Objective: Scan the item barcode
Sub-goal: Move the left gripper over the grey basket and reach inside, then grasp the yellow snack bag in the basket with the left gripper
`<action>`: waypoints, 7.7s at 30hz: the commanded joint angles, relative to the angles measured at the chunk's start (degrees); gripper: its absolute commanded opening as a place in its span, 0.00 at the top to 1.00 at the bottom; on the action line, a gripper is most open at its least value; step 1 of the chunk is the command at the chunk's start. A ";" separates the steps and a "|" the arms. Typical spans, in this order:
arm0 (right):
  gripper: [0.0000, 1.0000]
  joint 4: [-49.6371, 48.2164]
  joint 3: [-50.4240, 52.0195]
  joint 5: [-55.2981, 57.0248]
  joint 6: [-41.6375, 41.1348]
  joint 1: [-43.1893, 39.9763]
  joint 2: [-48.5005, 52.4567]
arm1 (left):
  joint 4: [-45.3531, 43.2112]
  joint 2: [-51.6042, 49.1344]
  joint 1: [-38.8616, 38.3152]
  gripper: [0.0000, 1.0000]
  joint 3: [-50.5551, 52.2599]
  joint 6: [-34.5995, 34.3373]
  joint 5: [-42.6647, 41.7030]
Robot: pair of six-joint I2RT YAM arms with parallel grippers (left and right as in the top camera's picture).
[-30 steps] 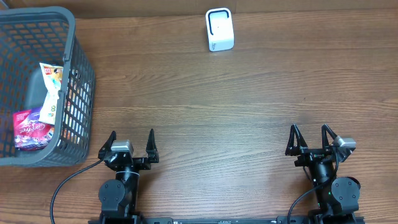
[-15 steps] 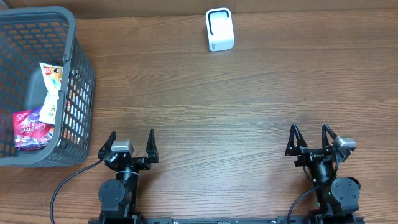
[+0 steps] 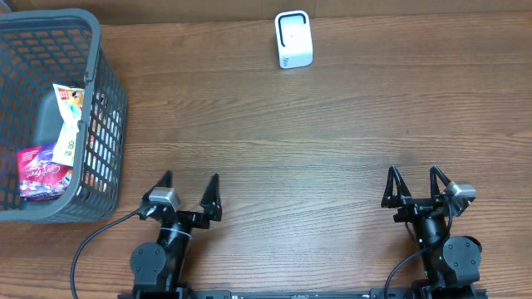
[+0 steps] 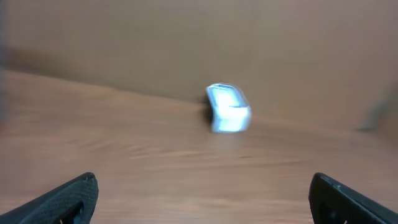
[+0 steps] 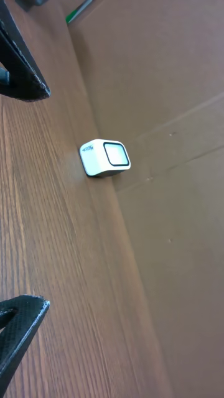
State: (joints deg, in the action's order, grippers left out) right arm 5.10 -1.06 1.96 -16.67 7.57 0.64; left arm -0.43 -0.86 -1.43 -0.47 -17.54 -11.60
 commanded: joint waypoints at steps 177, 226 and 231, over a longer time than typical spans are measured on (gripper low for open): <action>0.00 -0.48 0.61 0.74 0.24 -0.20 -0.48 | 85.85 -140.52 37.33 0.00 -152.30 2.49 18.53; 0.00 -0.46 0.61 0.74 0.24 -0.20 -0.48 | 74.66 -121.24 36.33 0.96 -134.84 0.42 13.00; 0.00 -0.48 0.61 0.74 0.24 -0.20 -0.48 | 75.91 -112.26 35.82 0.96 -134.81 -1.36 12.37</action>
State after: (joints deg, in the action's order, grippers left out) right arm 5.08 -1.06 1.96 -16.67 7.57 0.62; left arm 75.05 -121.45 34.85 -133.32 -16.16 2.35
